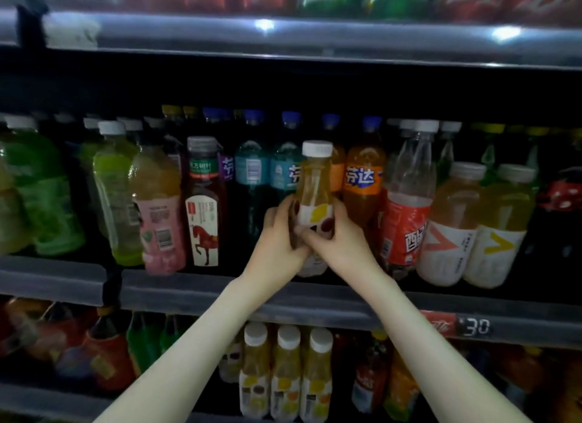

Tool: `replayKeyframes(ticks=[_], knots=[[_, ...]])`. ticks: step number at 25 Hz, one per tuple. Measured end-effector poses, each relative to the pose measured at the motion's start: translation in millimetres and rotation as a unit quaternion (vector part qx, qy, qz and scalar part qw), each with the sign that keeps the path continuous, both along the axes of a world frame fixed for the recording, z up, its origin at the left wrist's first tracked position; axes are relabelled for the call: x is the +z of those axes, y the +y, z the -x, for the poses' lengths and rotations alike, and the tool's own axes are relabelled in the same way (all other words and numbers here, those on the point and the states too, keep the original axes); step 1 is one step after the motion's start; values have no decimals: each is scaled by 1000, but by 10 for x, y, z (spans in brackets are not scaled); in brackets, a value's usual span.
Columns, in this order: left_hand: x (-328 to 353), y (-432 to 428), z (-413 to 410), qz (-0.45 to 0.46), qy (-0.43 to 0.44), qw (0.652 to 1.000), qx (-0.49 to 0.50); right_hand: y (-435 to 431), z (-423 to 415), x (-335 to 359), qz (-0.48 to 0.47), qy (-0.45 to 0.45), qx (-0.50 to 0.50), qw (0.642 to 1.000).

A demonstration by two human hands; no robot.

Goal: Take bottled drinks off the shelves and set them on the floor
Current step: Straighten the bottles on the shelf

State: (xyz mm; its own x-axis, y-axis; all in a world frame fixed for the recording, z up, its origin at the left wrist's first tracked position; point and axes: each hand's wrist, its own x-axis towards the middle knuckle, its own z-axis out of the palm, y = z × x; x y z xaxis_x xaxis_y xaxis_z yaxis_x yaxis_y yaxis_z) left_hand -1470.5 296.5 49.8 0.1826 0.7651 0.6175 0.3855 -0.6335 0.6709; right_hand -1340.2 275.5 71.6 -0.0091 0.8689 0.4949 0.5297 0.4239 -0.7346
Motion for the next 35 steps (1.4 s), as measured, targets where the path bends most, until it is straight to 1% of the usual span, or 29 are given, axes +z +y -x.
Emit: replayKeyframes(ticks=[2,3,5,6,7,8,11,13,15,17,19,21,23,24,27,28,30,31,33,35], knots=[[-14,-60,45,-24,11,999,-24,-69,24,-22,-13,35,4,999],[-31,-110,74,-52,19,998,-34,-137,42,-56,-40,54,3,998],[-78,-235,141,-156,29,986,-43,-281,74,-179,-132,79,-15,988],[-97,-295,176,-204,31,977,-48,-348,100,-240,-181,73,-27,980],[-108,-367,224,-234,30,970,-57,-410,145,-302,-214,64,-39,974],[-114,-440,273,-243,25,968,-63,-472,188,-340,-232,55,-48,970],[-265,-699,478,-223,2,973,-55,-667,341,-467,-221,33,-24,974],[-555,-899,653,-216,-5,976,-20,-838,478,-673,-217,14,25,976],[-933,-1117,797,-183,-9,983,-4,-995,620,-950,-204,-8,90,975],[-1370,-1277,944,-107,-3,994,1,-1076,749,-1258,-133,-27,153,979],[-1686,-1351,1111,3,30,999,18,-1040,874,-1561,-11,-6,183,983],[-1737,-1367,1221,96,78,992,10,-911,964,-1865,93,49,176,979],[-1655,-1375,1239,107,84,991,11,-777,1036,-2074,138,57,138,979],[-1587,-1385,1217,100,77,991,35,-726,1069,-2130,143,43,127,981],[-1539,-1277,1194,86,79,979,165,-603,1188,-2166,157,-37,134,978],[-1581,-1213,1206,86,86,974,193,-575,1210,-2159,167,-63,139,974],[-1671,-1084,1249,114,87,966,213,-537,1183,-2150,170,-111,139,969],[-1727,-1027,1278,135,83,963,217,-540,1139,-2141,150,-135,130,971],[-1805,-926,1314,152,84,960,222,-587,954,-2161,71,-170,79,980],[-1804,-795,1331,140,86,961,223,-619,697,-2263,-12,-213,-25,977]])
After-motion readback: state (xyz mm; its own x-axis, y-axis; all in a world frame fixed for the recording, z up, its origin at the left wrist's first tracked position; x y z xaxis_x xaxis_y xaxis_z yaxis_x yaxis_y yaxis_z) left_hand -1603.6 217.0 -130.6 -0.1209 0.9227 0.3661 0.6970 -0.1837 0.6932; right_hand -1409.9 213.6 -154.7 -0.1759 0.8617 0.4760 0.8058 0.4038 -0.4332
